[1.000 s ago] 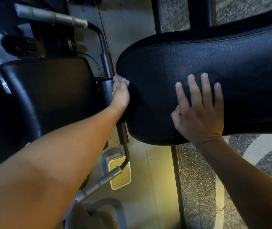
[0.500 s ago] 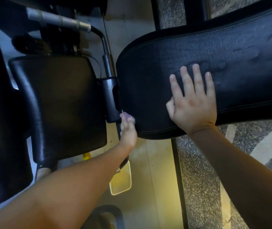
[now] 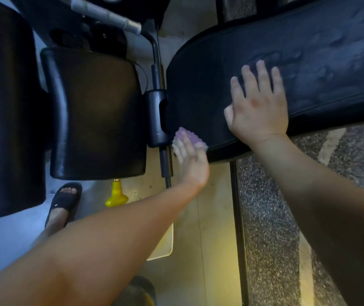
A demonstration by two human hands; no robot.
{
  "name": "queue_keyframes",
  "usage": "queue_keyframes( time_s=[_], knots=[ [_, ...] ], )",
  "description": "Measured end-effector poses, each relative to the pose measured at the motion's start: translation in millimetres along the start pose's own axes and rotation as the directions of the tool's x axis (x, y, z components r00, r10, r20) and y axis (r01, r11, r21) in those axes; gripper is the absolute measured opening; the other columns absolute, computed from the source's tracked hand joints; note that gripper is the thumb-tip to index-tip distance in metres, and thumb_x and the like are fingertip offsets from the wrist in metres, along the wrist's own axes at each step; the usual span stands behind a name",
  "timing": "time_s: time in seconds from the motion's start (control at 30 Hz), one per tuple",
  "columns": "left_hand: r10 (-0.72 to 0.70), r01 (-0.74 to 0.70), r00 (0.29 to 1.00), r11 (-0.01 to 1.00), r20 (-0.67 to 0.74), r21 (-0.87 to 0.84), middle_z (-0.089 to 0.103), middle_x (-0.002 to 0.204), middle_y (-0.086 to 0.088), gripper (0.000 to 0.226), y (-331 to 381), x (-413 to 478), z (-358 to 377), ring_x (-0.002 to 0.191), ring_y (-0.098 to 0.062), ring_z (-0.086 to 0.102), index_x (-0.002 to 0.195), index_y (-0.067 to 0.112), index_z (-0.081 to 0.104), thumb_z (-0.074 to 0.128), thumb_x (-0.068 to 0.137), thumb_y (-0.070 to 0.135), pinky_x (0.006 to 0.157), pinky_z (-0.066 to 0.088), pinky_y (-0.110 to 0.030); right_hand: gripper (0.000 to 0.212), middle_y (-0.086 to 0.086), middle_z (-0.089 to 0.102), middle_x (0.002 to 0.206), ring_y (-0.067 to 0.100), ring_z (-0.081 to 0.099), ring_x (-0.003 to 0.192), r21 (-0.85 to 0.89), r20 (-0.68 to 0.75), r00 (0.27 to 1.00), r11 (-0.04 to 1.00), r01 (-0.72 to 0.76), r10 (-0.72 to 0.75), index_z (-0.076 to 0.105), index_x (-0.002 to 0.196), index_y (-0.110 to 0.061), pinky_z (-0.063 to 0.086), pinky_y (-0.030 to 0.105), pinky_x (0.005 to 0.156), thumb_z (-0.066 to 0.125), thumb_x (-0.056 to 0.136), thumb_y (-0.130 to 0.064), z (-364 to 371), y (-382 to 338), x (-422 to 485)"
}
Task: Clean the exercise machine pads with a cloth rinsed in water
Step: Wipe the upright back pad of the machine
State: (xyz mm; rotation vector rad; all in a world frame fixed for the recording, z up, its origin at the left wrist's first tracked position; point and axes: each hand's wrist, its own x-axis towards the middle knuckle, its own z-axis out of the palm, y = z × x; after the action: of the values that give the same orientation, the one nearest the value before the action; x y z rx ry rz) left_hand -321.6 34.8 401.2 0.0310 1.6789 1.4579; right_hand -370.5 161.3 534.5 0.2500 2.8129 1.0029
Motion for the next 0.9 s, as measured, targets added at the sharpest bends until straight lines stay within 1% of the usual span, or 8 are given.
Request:
queue_keyframes(
  time_s=[0.03,0.1,0.17,0.3,0.47,0.63,0.77,0.9],
  knots=[
    [0.108,-0.112,0.993,0.988,0.044,0.101,-0.029,0.164,0.009,0.064,1.1,-11.8,0.4,0.149,-0.011,-0.031,0.156,0.036,-0.023,0.016,0.108,0.051,0.121,-0.015,-0.037,0.061,0.022,0.039,0.158,0.042,0.026,0.15,0.003,-0.004,1.0,1.0,0.016,-0.016,0.049,0.147,-0.007,0.015,0.058,0.125,0.045,0.093,-0.035,-3.8,1.6,-4.9],
    [0.29,-0.319,0.946,0.914,0.145,0.251,-0.035,0.161,0.015,0.067,2.6,-23.8,-3.4,0.146,-0.009,-0.036,0.154,0.04,-0.027,0.019,0.107,0.054,0.122,-0.013,-0.039,0.061,0.021,0.039,0.158,0.041,0.028,0.15,-0.009,-0.004,0.999,0.999,0.043,-0.043,0.05,0.147,-0.009,0.015,0.057,0.125,0.049,0.092,-0.035,-12.1,12.1,-11.9],
    [0.339,-0.384,0.921,0.874,0.191,0.299,-0.036,0.16,0.019,0.066,-1.4,-19.8,-10.2,0.146,-0.006,-0.037,0.154,0.043,-0.025,0.02,0.107,0.053,0.123,-0.01,-0.042,0.062,0.02,0.036,0.16,0.039,0.027,0.151,-0.061,-0.001,1.0,0.998,0.029,-0.029,0.048,0.149,-0.014,0.013,0.057,0.125,0.047,0.093,-0.039,-20.3,28.3,-15.2],
    [0.304,-0.335,0.94,0.911,0.158,0.242,-0.034,0.16,0.022,0.061,-16.3,1.8,-17.5,0.146,-0.002,-0.034,0.155,0.045,-0.021,0.017,0.107,0.054,0.123,-0.008,-0.042,0.066,0.018,0.031,0.163,0.037,0.022,0.152,-0.146,0.009,1.0,0.989,0.002,-0.001,0.04,0.155,-0.018,0.009,0.056,0.126,0.04,0.095,-0.046,-20.7,38.5,-17.9],
    [0.265,-0.269,0.963,0.956,0.046,0.113,-0.029,0.163,0.018,0.059,-17.4,34.1,-19.0,0.148,-0.003,-0.03,0.157,0.044,-0.017,0.013,0.107,0.054,0.123,-0.011,-0.041,0.063,0.021,0.032,0.162,0.04,0.022,0.152,-0.072,-0.036,0.999,0.997,0.003,-0.006,0.043,0.153,-0.015,0.009,0.057,0.125,0.04,0.095,-0.04,-14.8,37.2,-19.5],
    [0.268,-0.275,0.961,0.954,0.07,0.119,-0.027,0.164,0.017,0.061,-10.6,84.6,-40.9,0.149,-0.003,-0.027,0.157,0.042,-0.018,0.012,0.106,0.056,0.126,-0.008,-0.047,0.061,0.02,0.035,0.161,0.041,0.025,0.152,-0.057,-0.054,0.998,0.998,0.004,-0.008,0.046,0.151,-0.014,0.011,0.056,0.125,0.038,0.096,-0.038,-13.7,38.3,-16.2],
    [0.205,-0.207,0.977,0.978,0.063,0.025,-0.024,0.166,0.012,0.068,15.1,137.9,-59.2,0.153,-0.011,-0.021,0.158,0.036,-0.017,0.016,0.103,0.06,0.126,-0.003,-0.052,0.06,0.02,0.039,0.159,0.041,0.029,0.15,-0.063,-0.087,0.996,0.998,0.008,-0.014,0.049,0.149,-0.013,0.017,0.056,0.124,0.04,0.095,-0.036,-10.7,39.6,-15.0],
    [0.156,-0.156,0.987,0.988,0.049,0.004,-0.02,0.168,0.004,0.077,51.1,178.7,-72.5,0.154,-0.018,-0.018,0.16,0.029,-0.013,0.02,0.098,0.06,0.125,-0.005,-0.054,0.058,0.019,0.044,0.157,0.041,0.032,0.149,-0.064,-0.108,0.994,0.998,0.011,-0.018,0.053,0.147,-0.012,0.021,0.056,0.123,0.043,0.093,-0.034,-5.5,41.2,-13.9]
  ],
)
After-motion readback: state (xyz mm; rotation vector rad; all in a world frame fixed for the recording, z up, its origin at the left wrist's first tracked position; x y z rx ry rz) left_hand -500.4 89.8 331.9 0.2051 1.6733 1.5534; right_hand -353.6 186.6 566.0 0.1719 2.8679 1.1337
